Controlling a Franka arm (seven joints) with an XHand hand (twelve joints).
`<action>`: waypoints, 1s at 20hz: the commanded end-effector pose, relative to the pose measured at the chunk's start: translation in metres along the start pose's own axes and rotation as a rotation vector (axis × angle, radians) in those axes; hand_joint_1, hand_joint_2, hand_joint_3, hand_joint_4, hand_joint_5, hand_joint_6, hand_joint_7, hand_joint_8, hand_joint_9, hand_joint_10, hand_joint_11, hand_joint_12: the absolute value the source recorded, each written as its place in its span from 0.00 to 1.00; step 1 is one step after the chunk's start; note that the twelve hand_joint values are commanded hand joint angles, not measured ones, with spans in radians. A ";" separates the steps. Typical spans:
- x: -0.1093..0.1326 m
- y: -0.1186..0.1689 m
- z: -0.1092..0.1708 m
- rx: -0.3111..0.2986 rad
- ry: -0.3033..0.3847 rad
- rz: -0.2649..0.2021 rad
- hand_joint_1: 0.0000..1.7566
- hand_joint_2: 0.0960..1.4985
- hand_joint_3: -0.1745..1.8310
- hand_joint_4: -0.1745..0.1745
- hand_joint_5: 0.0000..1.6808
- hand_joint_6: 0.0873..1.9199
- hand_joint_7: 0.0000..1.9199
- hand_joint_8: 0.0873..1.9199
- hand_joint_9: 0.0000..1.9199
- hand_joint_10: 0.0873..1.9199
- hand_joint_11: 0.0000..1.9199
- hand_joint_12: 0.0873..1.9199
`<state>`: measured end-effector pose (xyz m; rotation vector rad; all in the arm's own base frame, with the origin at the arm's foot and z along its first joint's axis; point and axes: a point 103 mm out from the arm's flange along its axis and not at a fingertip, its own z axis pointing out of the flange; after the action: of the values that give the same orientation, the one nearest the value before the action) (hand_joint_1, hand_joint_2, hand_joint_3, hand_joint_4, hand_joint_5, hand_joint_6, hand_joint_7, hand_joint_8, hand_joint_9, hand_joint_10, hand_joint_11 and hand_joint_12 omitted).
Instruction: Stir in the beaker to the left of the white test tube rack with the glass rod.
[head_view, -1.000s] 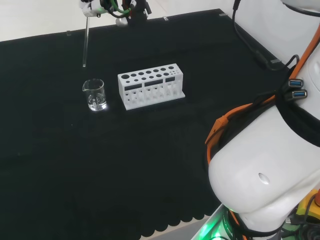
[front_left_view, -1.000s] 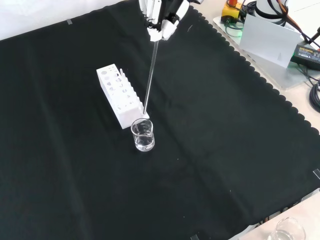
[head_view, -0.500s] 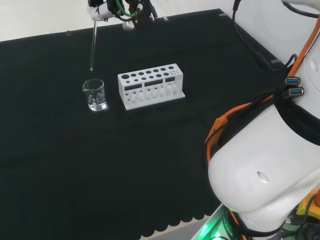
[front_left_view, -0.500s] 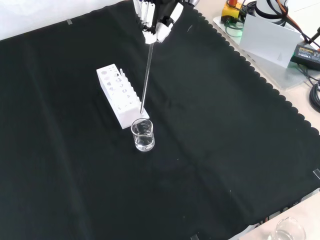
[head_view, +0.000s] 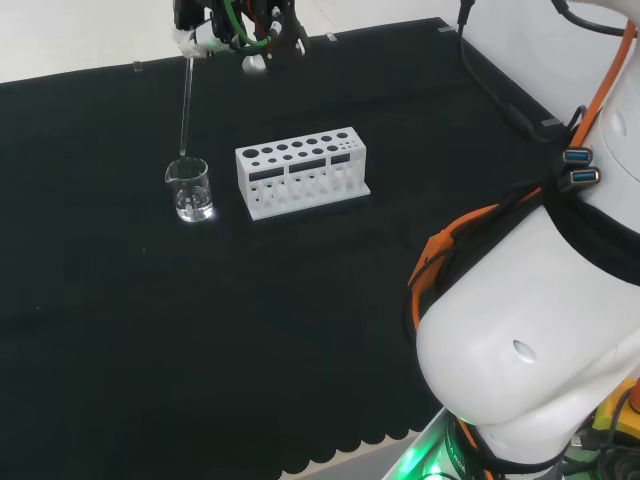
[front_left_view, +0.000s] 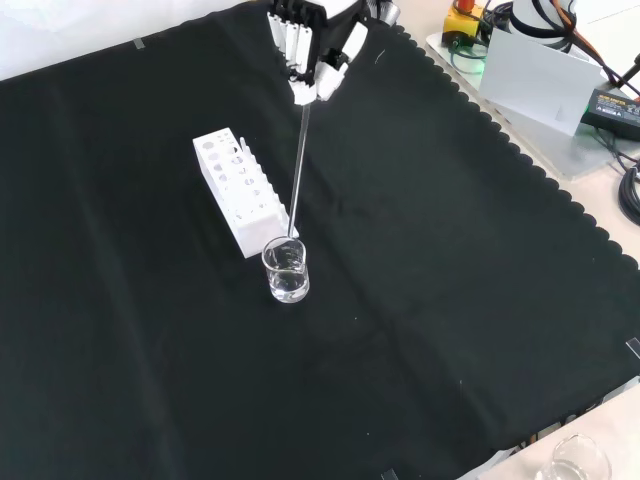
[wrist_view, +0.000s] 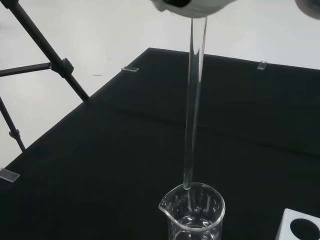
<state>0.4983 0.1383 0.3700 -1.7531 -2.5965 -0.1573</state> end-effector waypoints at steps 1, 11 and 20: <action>-0.001 0.007 0.003 0.019 -0.017 -0.010 0.75 0.68 0.00 0.00 0.80 0.17 0.72 0.17 0.95 0.16 0.90 0.19; -0.003 0.016 0.022 0.029 0.007 -0.019 0.75 0.68 0.00 0.00 0.80 0.17 0.72 0.17 0.95 0.16 0.90 0.19; -0.010 0.018 0.039 0.046 0.015 -0.031 0.75 0.68 0.00 0.00 0.80 0.16 0.72 0.17 0.95 0.16 0.90 0.20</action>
<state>0.5188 0.1407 0.3363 -1.6991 -2.5933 -0.1109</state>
